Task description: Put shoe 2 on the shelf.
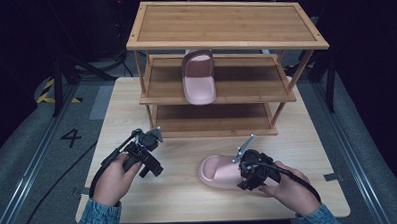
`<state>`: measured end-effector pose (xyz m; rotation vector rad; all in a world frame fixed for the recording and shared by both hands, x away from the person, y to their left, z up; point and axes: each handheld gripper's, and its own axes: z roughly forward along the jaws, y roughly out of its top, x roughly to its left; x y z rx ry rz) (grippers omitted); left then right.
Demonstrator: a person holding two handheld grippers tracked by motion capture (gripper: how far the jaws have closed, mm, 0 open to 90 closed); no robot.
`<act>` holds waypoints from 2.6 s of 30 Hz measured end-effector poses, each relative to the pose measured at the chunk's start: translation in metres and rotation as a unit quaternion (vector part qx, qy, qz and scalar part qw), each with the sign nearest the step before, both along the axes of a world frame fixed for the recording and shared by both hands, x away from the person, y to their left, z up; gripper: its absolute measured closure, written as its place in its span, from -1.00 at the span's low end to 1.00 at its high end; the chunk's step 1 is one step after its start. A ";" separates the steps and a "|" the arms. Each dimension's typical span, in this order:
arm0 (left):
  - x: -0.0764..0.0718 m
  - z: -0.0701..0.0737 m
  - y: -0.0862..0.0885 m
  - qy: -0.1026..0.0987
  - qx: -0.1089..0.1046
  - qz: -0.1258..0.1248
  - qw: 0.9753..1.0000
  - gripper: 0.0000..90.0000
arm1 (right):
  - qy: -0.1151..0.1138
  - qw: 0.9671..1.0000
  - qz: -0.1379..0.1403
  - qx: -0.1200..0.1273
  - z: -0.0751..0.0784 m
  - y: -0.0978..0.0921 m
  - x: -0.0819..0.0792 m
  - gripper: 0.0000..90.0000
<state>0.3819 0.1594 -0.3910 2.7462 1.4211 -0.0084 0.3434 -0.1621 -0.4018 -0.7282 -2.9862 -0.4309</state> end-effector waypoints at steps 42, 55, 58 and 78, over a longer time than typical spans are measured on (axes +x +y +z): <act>-0.001 0.002 0.005 0.003 -0.003 -0.003 1.000 -0.61 | -0.013 1.000 0.010 0.009 0.027 0.007 0.004 0.82; 0.006 0.002 0.000 0.006 0.002 -0.009 1.000 -0.61 | -0.039 0.999 0.008 0.014 0.085 -0.001 0.008 0.82; 0.007 0.001 -0.002 0.009 -0.002 -0.009 1.000 -0.61 | -0.043 0.999 0.007 0.015 0.099 -0.003 0.010 0.82; 0.007 0.001 -0.006 0.012 0.001 -0.025 1.000 -0.61 | -0.069 0.998 0.006 0.012 0.160 -0.007 0.028 0.82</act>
